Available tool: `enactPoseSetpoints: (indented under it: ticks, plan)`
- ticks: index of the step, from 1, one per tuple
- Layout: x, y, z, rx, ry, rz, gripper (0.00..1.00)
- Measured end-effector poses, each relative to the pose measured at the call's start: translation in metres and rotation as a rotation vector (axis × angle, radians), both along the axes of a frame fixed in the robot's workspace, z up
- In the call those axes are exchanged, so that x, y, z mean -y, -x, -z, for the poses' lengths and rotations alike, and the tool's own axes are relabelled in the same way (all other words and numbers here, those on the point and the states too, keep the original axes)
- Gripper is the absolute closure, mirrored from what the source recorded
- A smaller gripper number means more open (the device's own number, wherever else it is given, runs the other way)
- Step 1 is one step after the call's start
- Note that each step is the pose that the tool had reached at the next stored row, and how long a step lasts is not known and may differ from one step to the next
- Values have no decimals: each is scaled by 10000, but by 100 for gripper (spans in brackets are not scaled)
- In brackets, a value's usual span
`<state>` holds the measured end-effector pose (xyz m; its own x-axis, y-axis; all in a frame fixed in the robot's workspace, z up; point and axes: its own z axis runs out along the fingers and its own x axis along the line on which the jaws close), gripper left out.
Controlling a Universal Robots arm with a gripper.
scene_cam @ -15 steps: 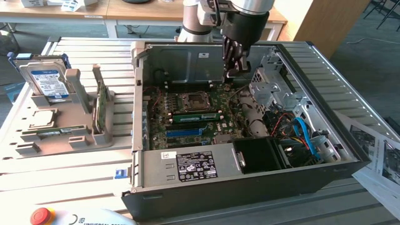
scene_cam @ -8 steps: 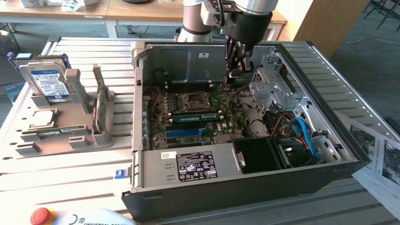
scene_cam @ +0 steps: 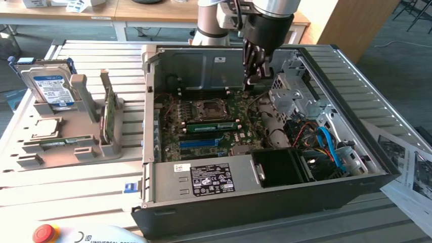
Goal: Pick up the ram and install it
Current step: 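Press down the ram until it locks into place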
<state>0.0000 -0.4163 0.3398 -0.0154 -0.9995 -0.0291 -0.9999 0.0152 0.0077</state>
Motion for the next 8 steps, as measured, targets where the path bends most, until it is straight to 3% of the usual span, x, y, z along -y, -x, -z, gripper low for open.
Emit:
enactPoseSetpoints:
  ticks: [8]
  plan:
    - [0, 0, 58, 13, 0, 0, 89]
